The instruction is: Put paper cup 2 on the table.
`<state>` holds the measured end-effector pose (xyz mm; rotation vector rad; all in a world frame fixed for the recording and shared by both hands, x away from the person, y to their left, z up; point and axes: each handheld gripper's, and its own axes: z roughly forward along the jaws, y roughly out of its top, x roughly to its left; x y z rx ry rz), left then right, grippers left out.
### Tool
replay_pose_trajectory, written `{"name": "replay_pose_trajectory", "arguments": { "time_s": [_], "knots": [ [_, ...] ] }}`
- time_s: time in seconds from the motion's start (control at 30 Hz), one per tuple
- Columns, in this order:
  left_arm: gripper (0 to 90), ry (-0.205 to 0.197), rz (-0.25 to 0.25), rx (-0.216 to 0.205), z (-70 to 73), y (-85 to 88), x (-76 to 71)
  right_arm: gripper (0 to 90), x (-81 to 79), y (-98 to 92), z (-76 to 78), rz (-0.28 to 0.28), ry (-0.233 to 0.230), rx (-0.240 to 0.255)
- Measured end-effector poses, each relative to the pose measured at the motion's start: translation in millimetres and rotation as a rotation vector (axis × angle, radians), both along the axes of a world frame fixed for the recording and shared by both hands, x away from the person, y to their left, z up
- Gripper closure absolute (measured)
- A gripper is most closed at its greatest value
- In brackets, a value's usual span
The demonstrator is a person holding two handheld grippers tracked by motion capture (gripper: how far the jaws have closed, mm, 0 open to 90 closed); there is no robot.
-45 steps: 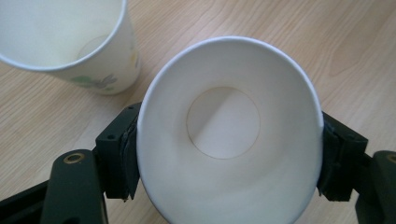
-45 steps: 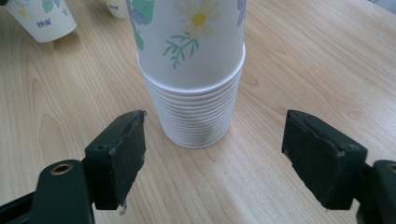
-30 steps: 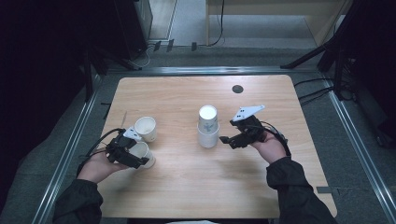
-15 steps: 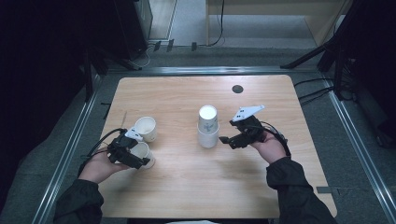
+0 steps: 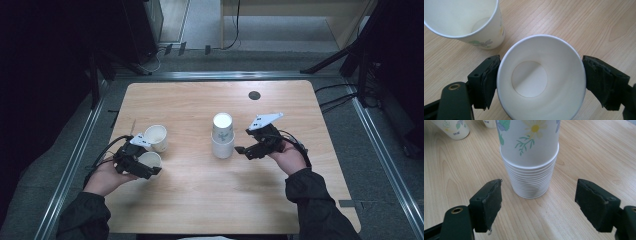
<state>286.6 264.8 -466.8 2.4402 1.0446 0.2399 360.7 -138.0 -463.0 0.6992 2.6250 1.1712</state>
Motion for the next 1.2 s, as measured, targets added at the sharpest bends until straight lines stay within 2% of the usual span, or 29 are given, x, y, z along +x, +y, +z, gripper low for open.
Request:
{"name": "replay_pose_trajectory", "arguments": {
  "time_s": [0.23,0.43,0.7,1.07,1.2],
  "knots": [
    [16.1,-0.036,0.022,-0.042,7.0,3.7,0.0,21.8,-0.1,0.0,0.0,0.0,0.0,-0.001],
    [16.0,-0.054,0.031,-0.131,16.3,7.7,-1.2,21.8,-0.4,0.4,-0.3,0.003,0.002,-0.004],
    [16.3,-0.093,0.03,-0.142,22.5,5.8,-2.9,21.8,-1.0,0.4,-0.5,0.006,0.001,-0.008],
    [16.6,-0.13,0.032,-0.217,32.4,5.0,-4.6,21.8,-1.7,0.3,-1.0,0.01,0.002,-0.015],
    [16.7,-0.133,0.025,-0.219,32.9,2.1,-5.0,21.8,-2.4,0.7,-1.4,0.013,0.001,-0.017]
  ]
}}
